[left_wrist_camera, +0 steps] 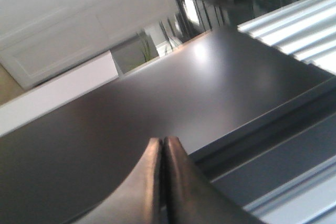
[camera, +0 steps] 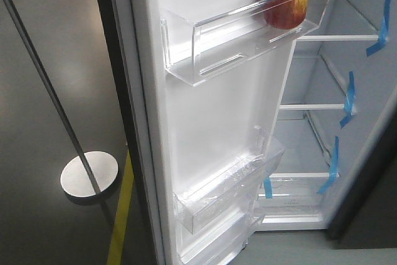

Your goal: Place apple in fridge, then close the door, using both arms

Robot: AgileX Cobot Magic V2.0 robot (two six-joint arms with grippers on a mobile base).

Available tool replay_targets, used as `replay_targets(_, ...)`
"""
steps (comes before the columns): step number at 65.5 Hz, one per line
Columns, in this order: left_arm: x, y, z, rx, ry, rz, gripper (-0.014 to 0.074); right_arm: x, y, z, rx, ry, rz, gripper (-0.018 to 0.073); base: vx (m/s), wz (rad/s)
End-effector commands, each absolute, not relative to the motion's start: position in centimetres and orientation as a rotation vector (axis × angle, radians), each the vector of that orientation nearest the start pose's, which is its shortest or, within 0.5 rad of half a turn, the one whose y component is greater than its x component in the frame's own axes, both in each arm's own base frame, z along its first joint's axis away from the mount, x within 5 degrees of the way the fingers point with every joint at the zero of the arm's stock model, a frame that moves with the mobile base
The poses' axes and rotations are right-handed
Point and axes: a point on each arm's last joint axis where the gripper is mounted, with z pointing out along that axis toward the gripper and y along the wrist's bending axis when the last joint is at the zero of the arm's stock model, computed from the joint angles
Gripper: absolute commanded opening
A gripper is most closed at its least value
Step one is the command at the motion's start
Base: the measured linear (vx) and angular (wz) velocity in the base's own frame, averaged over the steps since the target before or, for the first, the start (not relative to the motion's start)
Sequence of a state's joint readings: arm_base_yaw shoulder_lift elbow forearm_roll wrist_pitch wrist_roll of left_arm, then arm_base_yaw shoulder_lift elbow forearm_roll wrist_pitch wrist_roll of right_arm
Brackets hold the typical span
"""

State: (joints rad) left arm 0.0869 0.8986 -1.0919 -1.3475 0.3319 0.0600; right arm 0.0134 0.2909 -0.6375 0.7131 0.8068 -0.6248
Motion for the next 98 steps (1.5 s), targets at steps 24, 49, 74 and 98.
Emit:
replay_targets(24,31.7,-2.7,48.8,-0.432,1.413,-1.403,-0.0006,3.8,4.4,35.7,-0.409,1.704,0.406,-0.0003,0.0,0.0)
replay_targets(49,37.5,-4.1,47.4,-0.178,1.515,-1.598,0.0068,3.6,4.5,35.5,-0.427,1.724,0.418,-0.0003,0.0,0.0)
replay_targets(74,39.0,-7.0,46.4,-0.055,1.557,-1.696,0.0353,3.6,4.7,35.6,-0.42,1.717,0.453,-0.0003,0.0,0.0)
replay_targets(98,37.9,-10.6,46.9,0.104,1.575,-1.796,0.036,3.6,4.7,35.7,-0.407,1.702,0.47,-0.0003,0.0,0.0)
